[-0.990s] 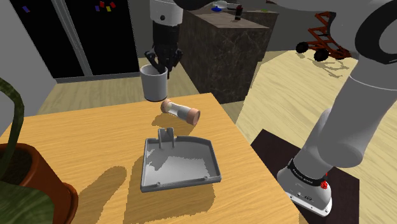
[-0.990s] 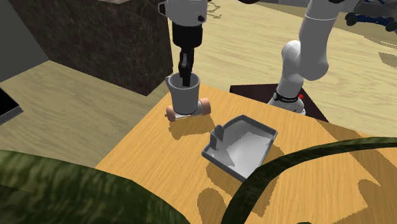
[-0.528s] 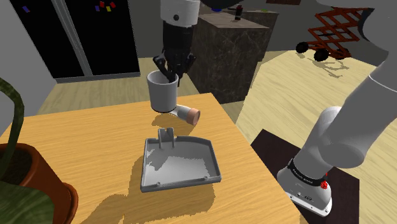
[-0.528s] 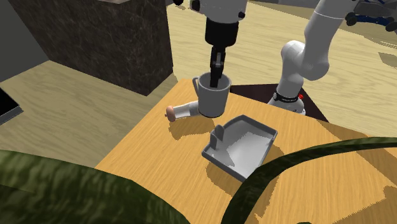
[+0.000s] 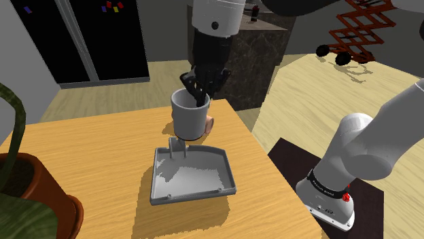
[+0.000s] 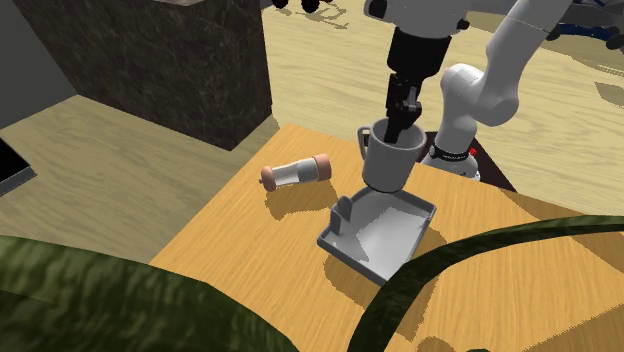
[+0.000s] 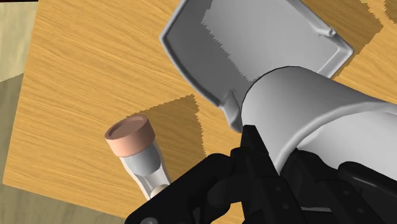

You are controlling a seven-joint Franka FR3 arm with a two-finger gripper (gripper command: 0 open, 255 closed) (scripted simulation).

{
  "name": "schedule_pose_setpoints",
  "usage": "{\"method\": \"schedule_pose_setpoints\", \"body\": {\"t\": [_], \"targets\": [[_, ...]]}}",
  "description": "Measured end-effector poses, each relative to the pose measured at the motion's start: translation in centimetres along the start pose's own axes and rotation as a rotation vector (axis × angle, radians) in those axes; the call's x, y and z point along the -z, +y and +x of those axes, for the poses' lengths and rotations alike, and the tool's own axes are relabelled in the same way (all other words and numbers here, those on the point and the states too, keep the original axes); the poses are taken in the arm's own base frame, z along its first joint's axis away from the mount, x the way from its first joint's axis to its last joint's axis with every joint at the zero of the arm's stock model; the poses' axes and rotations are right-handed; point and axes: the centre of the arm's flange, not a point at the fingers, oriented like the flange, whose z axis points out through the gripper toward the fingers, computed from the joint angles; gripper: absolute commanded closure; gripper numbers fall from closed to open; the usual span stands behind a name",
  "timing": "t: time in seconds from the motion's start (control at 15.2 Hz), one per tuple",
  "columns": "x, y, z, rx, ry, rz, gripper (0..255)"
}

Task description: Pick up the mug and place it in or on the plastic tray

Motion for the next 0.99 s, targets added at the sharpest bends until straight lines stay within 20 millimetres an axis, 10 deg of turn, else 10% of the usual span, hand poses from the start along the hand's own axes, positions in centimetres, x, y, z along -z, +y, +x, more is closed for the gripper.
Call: {"method": "schedule_pose_setpoints", "body": {"t": [0.99], "targets": [[-7.6,0.5,-0.7,-0.001,-0.001,0.0,255]]}}
